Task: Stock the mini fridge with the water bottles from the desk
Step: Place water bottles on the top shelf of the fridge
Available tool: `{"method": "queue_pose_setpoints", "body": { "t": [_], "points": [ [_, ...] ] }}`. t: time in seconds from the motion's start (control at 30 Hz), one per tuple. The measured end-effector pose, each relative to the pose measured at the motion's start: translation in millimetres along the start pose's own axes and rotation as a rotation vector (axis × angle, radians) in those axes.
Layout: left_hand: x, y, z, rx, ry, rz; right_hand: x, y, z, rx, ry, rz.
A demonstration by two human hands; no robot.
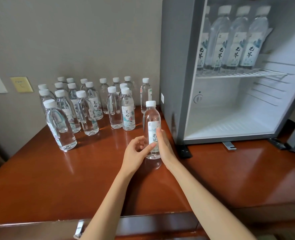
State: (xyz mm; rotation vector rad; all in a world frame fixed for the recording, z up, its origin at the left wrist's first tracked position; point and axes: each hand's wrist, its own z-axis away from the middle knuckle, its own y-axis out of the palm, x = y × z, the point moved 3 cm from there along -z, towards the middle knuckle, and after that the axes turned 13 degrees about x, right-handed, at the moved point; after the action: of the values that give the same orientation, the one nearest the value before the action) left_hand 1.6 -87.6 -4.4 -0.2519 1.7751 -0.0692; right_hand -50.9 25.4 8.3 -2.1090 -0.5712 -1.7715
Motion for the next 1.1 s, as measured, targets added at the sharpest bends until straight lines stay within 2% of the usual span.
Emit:
{"method": "queue_pose_setpoints", "body": {
  "t": [0.3, 0.77, 0.9, 1.1],
  "points": [
    [-8, 5, 22, 0.000, -0.026, 0.029, -5, 1, 26, 0.059, 0.049, 0.002],
    [-30, 49, 57, 0.030, 0.111, -0.061, 13, -29, 74, 0.173, 0.007, -0.129],
    [-36, 88, 57, 0.059, 0.101, -0.048, 16, -62, 90, 0.104, -0.026, -0.117],
    [-44, 159, 37, 0.073, 0.082, -0.101, 22, -124, 105, -0.144, -0.009, -0.098]
  ]
}}
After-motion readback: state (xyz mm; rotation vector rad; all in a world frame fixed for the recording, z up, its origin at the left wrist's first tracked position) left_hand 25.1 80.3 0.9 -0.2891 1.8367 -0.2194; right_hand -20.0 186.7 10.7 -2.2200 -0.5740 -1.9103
